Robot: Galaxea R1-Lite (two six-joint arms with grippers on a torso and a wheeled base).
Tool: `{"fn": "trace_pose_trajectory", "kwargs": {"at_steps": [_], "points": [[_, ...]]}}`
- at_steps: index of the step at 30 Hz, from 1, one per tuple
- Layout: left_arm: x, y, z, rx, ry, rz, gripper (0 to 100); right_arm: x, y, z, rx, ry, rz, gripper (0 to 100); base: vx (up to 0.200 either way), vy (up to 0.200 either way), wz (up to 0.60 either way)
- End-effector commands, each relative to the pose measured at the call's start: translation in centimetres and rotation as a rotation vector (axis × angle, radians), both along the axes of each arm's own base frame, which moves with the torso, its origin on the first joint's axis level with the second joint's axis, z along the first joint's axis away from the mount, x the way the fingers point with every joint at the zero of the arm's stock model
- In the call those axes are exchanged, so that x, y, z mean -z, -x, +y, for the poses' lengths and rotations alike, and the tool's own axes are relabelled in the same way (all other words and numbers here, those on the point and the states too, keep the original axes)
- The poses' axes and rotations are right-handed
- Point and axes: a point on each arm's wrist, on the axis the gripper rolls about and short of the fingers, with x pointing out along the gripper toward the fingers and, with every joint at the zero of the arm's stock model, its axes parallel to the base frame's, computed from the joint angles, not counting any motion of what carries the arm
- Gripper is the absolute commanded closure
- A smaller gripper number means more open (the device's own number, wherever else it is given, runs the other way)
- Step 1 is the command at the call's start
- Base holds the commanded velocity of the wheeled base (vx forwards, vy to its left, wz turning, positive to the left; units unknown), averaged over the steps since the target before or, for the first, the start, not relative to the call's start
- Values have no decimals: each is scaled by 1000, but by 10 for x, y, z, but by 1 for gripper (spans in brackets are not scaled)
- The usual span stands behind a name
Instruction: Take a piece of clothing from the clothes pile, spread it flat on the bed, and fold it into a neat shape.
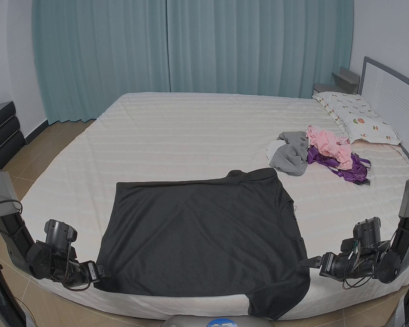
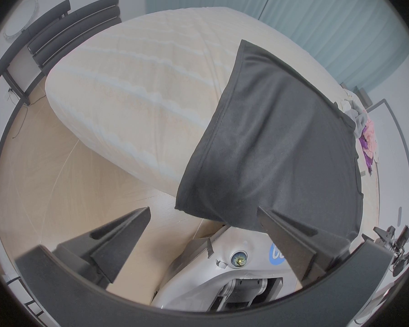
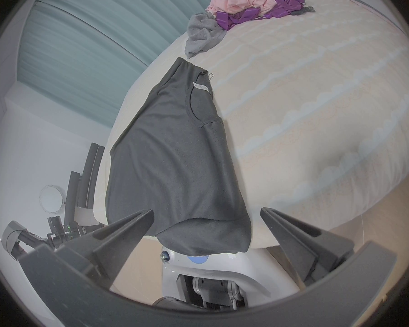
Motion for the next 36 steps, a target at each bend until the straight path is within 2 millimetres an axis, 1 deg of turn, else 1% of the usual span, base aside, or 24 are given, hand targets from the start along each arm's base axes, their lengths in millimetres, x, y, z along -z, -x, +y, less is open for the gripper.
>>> {"fn": "trace_pose_trajectory", "kwargs": {"at_steps": [1, 4, 9, 14, 23, 31, 35, 36], "points": [[-8, -3, 2, -11, 1, -45, 0, -10, 5, -1, 1, -16, -30, 0, 0, 0, 0], [-17, -4, 1, -6, 5, -88, 0, -11, 6, -2, 14, -37, -21, 0, 0, 0, 0], [-19, -7, 0, -7, 7, -100, 0, -12, 7, -1, 27, -58, -12, 0, 0, 0, 0], [-22, -14, -1, -68, 41, -119, 0, -15, 7, 0, 37, -73, -22, 0, 0, 0, 0], [-22, -13, -1, -72, 44, -115, 0, -15, 6, 0, 38, -74, -21, 0, 0, 200, 0], [-21, -15, -5, -61, 50, -118, 0, -15, 6, 0, 38, -74, -21, 0, 0, 0, 0], [-22, -16, -12, -66, 69, -122, 0, -15, 7, 0, 36, -74, -23, 0, 0, 0, 0], [-21, -16, -14, -63, 72, -120, 0, -15, 7, 0, 35, -73, -23, 0, 200, 0, 0]]}}
